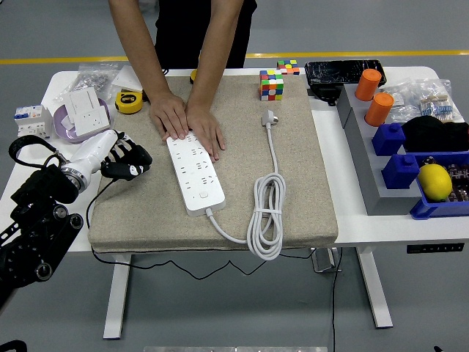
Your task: Pick up the plug,place it near the board,insert it into the board,press the button
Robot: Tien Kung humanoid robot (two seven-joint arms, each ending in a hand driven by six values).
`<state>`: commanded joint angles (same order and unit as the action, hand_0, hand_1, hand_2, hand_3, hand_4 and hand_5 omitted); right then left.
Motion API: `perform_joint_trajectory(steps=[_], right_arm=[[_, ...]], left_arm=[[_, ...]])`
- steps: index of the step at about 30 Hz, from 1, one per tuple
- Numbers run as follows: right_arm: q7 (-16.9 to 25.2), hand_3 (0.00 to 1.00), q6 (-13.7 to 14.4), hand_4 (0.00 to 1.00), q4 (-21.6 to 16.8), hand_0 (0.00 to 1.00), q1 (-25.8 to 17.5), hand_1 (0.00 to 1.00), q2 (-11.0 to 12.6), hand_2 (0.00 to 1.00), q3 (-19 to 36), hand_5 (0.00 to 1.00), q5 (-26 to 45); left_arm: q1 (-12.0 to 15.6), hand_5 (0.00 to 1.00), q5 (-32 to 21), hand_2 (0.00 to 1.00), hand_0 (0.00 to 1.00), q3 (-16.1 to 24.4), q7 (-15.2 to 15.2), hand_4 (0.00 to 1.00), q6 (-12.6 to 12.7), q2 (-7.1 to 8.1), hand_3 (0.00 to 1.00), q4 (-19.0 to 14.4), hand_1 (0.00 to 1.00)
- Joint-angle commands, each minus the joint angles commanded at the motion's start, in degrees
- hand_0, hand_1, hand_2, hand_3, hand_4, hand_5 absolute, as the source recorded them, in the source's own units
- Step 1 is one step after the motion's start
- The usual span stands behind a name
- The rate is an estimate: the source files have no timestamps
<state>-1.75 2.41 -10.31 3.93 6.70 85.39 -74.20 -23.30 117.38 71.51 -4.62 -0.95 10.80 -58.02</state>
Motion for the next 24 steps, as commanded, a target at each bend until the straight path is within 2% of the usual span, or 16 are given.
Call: perform_joint_trajectory(steps=[1, 6, 7, 12, 13, 17, 18, 19, 22, 24], right_arm=[[0.07, 0.766, -0.02, 0.998, 0.0, 0.828, 0.01, 0.753, -0.01, 0.742, -0.01, 0.816, 0.06], [0.07, 0.766, -0.05, 0.998, 0.0, 0.828, 0.0, 0.753, -0.03, 0.742, -0.08, 0.816, 0.05], [0.04, 0.766, -0.04, 0.998, 0.0, 0.828, -0.04, 0.753, -0.02, 0.742, -0.05, 0.817, -0.01], [-0.13, 0.766, -0.06, 0.998, 0.0, 0.828, -0.21, 0.753, 0.03, 0.742, 0.11, 0.817, -0.32], [-0.14, 0.766, -0.06, 0.998, 0.0, 0.828, -0.21, 0.753, 0.03, 0.742, 0.14, 0.82, -0.35], [-0.12, 0.766, -0.05, 0.998, 0.0, 0.828, -0.17, 0.753, 0.02, 0.742, 0.09, 0.82, -0.32], [-0.08, 0.766, -0.04, 0.998, 0.0, 0.828, -0.17, 0.753, 0.02, 0.742, 0.08, 0.82, -0.3], [-0.06, 0.766, -0.04, 0.998, 0.0, 0.828, -0.17, 0.753, 0.01, 0.742, 0.06, 0.819, -0.29], [-0.07, 0.766, -0.02, 0.998, 0.0, 0.828, -0.17, 0.753, -0.04, 0.742, 0.12, 0.819, -0.39], [-0.03, 0.766, -0.03, 0.998, 0.0, 0.828, -0.24, 0.753, -0.08, 0.742, 0.14, 0.819, -0.46]], left_arm=[[0.05, 0.41, -0.46, 0.549, 0.466, -0.12, 0.15, 0.941, -0.28, -0.05, 0.527, -0.05, 0.619], [0.19, 0.41, -3.31, 0.549, 0.466, -1.0, 0.76, 0.941, -1.71, -0.31, 0.527, -0.22, 0.619], [0.22, 0.729, -3.7, 0.761, 0.779, -1.17, 0.87, 0.998, -1.89, -0.34, 0.749, -0.23, 0.851], [0.53, 0.729, -4.45, 0.761, 0.779, -1.56, 0.86, 0.998, -3.19, -0.26, 0.749, -0.46, 0.851], [0.59, 0.852, -4.62, 0.914, 0.937, -1.58, 0.93, 0.998, -3.34, -0.22, 0.887, -0.55, 0.998], [0.95, 0.852, -6.28, 0.914, 0.937, -1.12, 1.49, 0.998, -2.92, -0.24, 0.887, -1.36, 0.998], [1.19, 0.852, -7.42, 0.914, 0.937, -0.75, 1.9, 0.998, -2.06, -0.34, 0.887, -1.9, 0.998], [1.5, 0.998, -8.56, 0.91, 0.935, -0.22, 2.51, 0.998, -1.04, -0.53, 0.883, -2.55, 0.998], [2.94, 0.998, -13.87, 0.91, 0.935, 2.52, 4.65, 0.998, 3.31, -1.65, 0.883, -5.58, 0.998], [4.34, 0.998, -17.91, 0.91, 0.935, 5.08, 6.11, 0.998, 5.63, -3.0, 0.883, -8.03, 0.998]])
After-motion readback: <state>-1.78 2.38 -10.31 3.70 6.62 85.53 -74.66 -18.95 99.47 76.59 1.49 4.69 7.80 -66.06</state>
